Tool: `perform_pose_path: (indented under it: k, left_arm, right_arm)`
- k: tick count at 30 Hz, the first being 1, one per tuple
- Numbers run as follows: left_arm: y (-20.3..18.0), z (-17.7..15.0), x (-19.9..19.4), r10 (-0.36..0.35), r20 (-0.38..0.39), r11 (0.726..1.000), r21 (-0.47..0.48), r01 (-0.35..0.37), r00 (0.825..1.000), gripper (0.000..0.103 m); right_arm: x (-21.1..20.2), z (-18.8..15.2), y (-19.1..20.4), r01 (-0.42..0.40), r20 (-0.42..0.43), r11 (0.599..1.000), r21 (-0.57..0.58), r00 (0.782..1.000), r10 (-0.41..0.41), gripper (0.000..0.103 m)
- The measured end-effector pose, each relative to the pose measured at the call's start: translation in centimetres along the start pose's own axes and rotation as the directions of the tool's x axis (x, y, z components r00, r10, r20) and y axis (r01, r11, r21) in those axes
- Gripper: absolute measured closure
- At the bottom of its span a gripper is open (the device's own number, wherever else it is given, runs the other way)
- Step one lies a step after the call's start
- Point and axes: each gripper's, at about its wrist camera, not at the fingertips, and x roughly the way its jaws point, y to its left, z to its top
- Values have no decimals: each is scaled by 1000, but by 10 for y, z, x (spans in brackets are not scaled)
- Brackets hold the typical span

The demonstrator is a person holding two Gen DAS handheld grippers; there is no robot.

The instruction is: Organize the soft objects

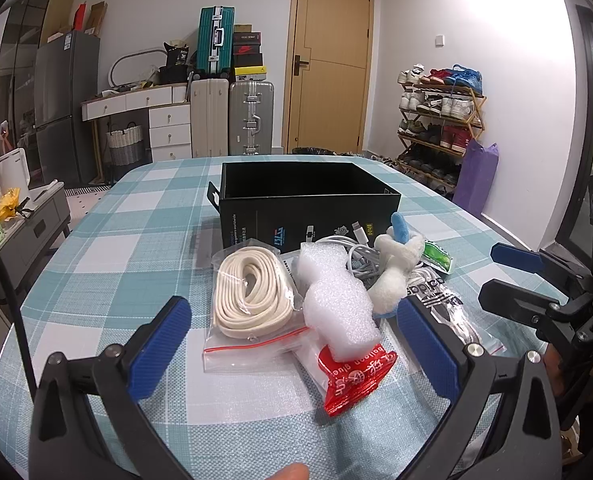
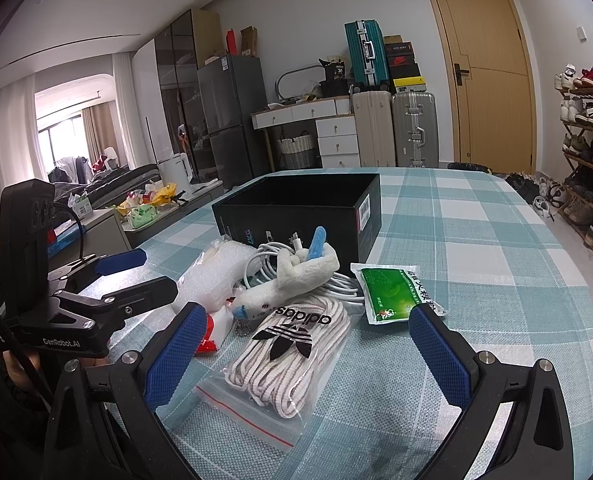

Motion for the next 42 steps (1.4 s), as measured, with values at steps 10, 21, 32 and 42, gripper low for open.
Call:
perform_pose_path:
  k: [10, 21, 32, 42]
  left_arm:
    - [0, 0, 0, 0, 0, 1000, 0, 0, 1000, 0]
    - [0, 0, 0, -2, -1, 1000, 7, 2, 1000, 0]
    - [-1, 2, 3, 23, -20, 1000, 15, -22, 1000, 0]
    - [-2, 7, 8, 72, -35, 997, 25, -72, 997, 0]
  right_arm:
    - [1, -2, -1, 4, -2, 1000, 1, 1000, -4, 0]
    - [13, -1, 2, 32, -58, 999, -11, 998, -33, 0]
    - [21, 2, 10, 90, -127, 994, -55, 987, -96, 0]
    - [31, 5, 24, 132, -192, 982, -133, 969, -156, 0]
